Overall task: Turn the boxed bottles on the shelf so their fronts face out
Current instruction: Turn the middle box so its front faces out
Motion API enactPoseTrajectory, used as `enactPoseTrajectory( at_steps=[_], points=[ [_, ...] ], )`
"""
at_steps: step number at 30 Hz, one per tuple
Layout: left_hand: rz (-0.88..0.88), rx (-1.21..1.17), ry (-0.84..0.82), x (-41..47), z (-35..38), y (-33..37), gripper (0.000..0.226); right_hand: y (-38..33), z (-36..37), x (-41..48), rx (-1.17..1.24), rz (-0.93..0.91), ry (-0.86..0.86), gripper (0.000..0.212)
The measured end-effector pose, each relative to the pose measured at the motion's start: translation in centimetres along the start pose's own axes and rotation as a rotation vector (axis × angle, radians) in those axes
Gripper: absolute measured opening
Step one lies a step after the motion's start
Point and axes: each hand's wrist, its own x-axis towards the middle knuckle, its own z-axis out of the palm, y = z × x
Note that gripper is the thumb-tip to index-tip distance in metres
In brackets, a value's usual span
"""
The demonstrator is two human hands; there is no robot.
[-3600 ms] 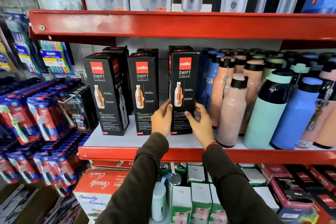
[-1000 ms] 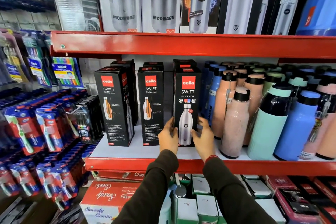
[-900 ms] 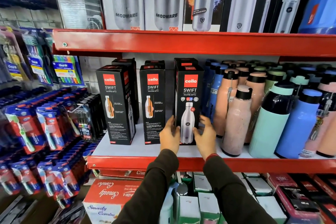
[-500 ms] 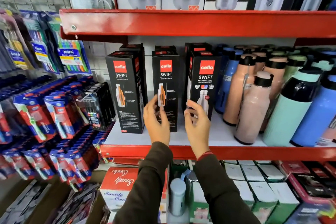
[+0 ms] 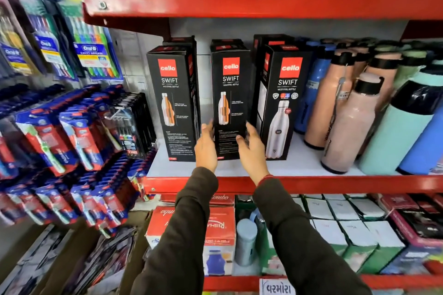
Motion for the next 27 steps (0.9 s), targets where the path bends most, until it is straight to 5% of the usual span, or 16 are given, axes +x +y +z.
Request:
enactPoseTrajectory(
  at_steps=[12,22,27],
  points=[
    [0.178,-0.154,0.092,-2.2,-0.7,1.0,0.044,-2.0,-0.6,-0.6,-0.011,-0.105,0.086,0.092],
    [0.453,0.16,0.217,-1.3,-0.2,0.0,0.038,-2.6,-2.1,-1.0,0.035,-0.079,0.058,0.089],
    [0.278,0.225,0.113,-0.6,-0.3,0.0,0.04,-2.3,-2.3,-1.0,0.042,-0.079,-0.018,0.084]
  ],
)
